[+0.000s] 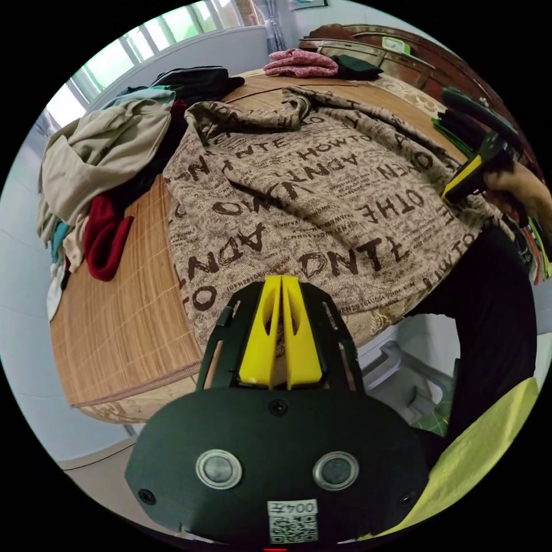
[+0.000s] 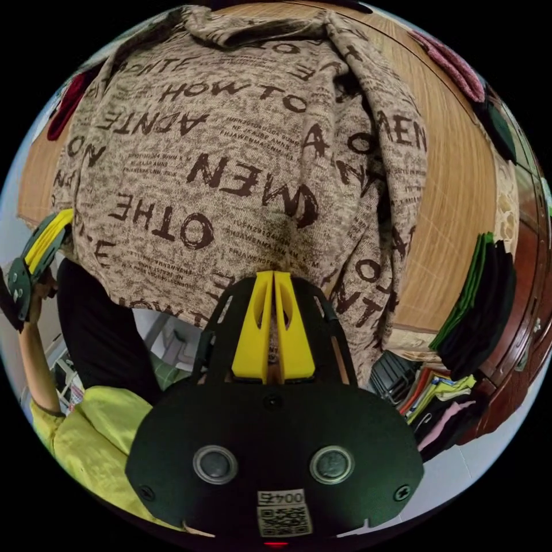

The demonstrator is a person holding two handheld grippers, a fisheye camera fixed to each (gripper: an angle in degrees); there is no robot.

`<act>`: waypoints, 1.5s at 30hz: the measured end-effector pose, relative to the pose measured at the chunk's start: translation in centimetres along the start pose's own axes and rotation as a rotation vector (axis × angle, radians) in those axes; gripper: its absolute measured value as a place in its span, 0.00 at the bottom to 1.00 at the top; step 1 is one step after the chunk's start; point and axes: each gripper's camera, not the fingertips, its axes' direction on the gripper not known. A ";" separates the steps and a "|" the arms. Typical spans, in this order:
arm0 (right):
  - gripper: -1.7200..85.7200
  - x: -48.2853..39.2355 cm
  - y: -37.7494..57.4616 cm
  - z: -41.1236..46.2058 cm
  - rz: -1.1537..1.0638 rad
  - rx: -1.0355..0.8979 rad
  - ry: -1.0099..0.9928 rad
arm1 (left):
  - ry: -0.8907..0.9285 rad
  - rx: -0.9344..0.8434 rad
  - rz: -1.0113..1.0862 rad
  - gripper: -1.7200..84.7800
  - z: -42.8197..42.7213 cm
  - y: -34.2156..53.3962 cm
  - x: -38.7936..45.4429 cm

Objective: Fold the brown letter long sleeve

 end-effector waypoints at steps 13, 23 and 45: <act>0.01 0.4 1.3 5.0 -0.030 0.001 -0.049 | -0.024 -0.045 0.049 0.02 0.8 -1.5 1.3; 0.15 2.1 10.9 9.7 0.044 0.415 -0.218 | -0.043 -0.050 -0.023 0.02 1.2 -1.8 2.2; 0.18 9.6 21.9 18.6 0.261 0.839 -0.039 | -0.152 -0.113 -0.004 0.02 2.1 -2.7 4.2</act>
